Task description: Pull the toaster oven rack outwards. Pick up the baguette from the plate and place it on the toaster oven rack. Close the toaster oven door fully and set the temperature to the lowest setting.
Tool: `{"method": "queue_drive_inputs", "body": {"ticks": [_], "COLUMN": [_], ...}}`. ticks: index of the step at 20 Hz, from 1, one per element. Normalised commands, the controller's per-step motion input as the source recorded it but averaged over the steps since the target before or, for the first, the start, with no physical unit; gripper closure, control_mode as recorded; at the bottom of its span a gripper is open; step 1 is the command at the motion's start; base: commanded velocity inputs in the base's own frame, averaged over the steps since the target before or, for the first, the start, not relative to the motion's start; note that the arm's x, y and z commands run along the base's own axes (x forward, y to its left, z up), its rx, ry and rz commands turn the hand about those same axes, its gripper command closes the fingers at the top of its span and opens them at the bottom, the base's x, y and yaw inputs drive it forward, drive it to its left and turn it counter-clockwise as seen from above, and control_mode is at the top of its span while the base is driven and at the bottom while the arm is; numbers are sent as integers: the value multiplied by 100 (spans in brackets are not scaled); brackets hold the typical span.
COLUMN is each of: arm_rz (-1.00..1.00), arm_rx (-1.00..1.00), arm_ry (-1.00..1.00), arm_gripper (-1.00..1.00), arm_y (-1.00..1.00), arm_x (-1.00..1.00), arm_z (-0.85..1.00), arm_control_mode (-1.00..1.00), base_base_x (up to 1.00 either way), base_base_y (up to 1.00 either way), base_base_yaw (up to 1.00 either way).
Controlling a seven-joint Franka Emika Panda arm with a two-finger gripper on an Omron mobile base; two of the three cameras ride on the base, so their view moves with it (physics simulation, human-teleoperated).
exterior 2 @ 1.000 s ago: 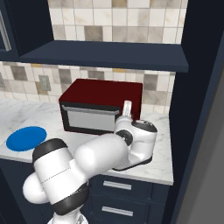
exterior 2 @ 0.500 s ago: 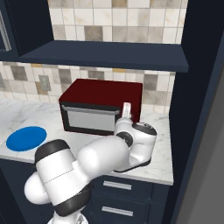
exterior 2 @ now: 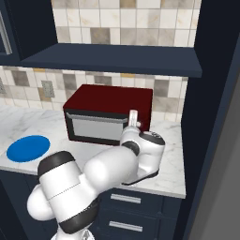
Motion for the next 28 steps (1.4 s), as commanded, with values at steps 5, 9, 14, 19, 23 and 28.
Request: {"method": "queue_drive_inputs", "body": {"ticks": [5, 9, 14, 19, 23, 28], "arm_rz": [0, 0, 0, 0, 0, 0], "arm_rx": [0, 0, 0, 1, 8, 8], "arm_ry": [0, 0, 0, 0, -2, -6], "arm_gripper": [-100, -100, -100, -100, -100, -100], "arm_y": [0, 0, -5, -22, -15, 0], "arm_x": [14, 16, 9, 0, 0, 0], "arm_z": [-1, -6, -14, -14, -3, 0], "arm_control_mode": [-100, -100, -100, -100, -100, -100], "base_base_x": [0, 0, 0, 0, 0, 0], "base_base_y": [0, 0, 0, 0, 0, 0], "base_base_yaw": [0, 0, 0, 0, 0, 0]}}
